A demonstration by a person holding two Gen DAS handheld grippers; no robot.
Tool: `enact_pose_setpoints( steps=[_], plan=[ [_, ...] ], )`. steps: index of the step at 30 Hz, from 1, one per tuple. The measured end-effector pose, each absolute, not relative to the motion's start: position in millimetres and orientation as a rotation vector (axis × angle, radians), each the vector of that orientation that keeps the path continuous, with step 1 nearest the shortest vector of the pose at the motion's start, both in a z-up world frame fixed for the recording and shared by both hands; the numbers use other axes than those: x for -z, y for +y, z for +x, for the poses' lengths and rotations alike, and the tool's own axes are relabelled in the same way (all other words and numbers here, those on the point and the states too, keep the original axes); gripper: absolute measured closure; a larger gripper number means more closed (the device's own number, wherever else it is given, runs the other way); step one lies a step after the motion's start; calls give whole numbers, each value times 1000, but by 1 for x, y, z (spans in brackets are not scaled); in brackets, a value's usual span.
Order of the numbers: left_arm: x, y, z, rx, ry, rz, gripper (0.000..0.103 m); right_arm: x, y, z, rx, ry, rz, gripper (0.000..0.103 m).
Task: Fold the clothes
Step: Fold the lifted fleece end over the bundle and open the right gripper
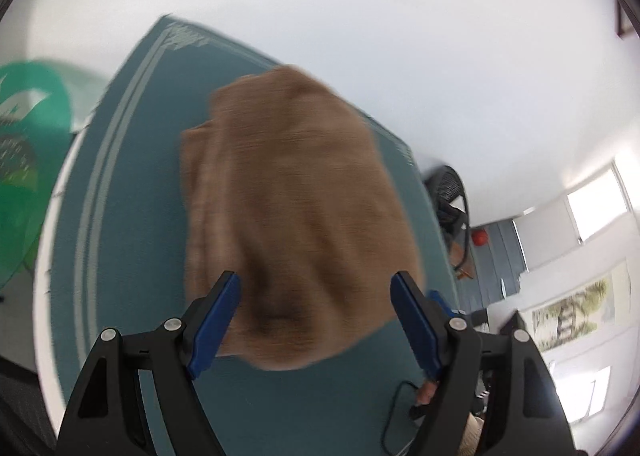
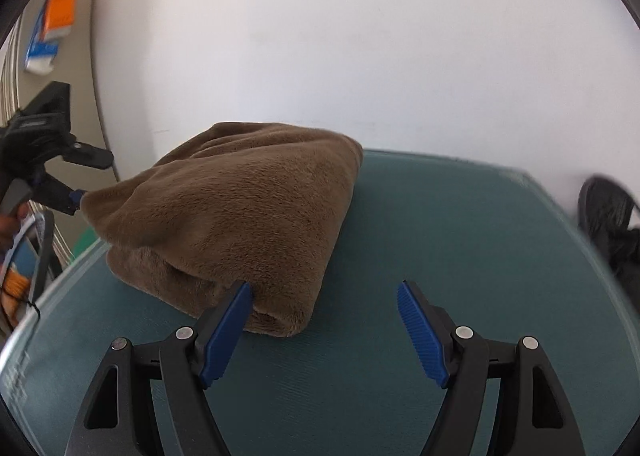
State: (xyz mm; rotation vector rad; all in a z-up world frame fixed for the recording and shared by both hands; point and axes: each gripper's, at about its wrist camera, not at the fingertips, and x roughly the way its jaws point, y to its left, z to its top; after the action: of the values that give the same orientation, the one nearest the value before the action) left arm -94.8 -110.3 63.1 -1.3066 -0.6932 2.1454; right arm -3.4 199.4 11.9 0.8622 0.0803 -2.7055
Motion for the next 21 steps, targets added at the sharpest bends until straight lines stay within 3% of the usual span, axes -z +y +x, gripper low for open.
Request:
enact_pose_setpoints(
  steps=[4, 14, 16, 18, 21],
  plan=[
    [-80, -73, -118, -2185, -593, -1255, 19, -7, 193, -18, 2670, 76, 884, 26],
    [-26, -70, -122, -2171, -632, -1299, 19, 5, 188, -37, 2643, 140, 1028, 26],
    [-20, -73, -120, -2174, -641, -1293, 23, 7, 203, -45, 2678, 70, 1075, 22],
    [-13, -75, -118, -2179, -646, -1295, 35, 10, 217, -51, 2704, 3, 1130, 20],
    [-2, -82, -116, -2181, -672, -1288, 45, 13, 243, -43, 2694, -80, 1220, 19]
  ],
)
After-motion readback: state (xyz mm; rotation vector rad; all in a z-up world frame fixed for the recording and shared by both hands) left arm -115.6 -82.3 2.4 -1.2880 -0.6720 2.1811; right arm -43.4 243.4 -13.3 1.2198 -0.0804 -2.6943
